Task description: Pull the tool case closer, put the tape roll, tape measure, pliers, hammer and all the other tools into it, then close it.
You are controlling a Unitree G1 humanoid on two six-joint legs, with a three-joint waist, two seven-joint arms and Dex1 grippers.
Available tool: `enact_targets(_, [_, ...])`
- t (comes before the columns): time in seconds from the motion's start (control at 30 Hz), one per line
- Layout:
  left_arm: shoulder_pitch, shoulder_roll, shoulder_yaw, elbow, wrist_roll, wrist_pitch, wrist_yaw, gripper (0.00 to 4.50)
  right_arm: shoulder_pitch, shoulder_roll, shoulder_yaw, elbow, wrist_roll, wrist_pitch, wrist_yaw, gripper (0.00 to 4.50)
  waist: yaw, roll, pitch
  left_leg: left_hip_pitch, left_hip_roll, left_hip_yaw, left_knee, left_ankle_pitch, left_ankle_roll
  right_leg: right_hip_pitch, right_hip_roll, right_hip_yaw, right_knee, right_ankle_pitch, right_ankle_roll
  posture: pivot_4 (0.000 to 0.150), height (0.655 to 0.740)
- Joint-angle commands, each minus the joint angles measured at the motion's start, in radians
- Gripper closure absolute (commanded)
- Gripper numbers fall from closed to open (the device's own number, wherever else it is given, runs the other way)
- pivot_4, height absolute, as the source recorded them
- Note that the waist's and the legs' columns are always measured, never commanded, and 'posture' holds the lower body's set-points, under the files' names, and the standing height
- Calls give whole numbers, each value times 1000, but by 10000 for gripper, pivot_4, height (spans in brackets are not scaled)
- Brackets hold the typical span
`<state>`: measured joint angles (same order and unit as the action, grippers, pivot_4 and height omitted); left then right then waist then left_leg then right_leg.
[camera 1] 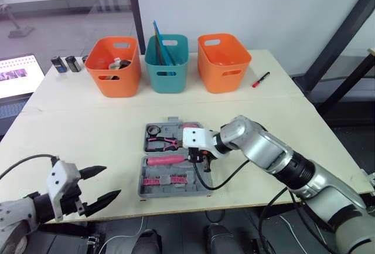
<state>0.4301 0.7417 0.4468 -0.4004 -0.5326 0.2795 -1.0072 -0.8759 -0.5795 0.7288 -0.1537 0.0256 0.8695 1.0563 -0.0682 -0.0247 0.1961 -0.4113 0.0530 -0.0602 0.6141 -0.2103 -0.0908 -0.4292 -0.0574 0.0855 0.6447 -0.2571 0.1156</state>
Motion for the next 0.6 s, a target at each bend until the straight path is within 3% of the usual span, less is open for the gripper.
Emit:
enact_targets(0.03, [5, -2, 28, -43, -11, -17, 4, 0, -31, 25, -15, -4, -11, 6, 3, 44829, -2, 0, 0, 0, 0, 0, 0, 0, 0, 0, 0, 0, 0, 0, 0, 1500, 7400])
enact_targets(0.6, [5, -11, 18, -43, -4, -27, 10, 0, -20, 84, 55, 92, -101, -99, 55, 44829, -3, 0, 0, 0, 0, 0, -1, 0, 0, -1, 0, 0, 0, 0, 0, 1500, 7400])
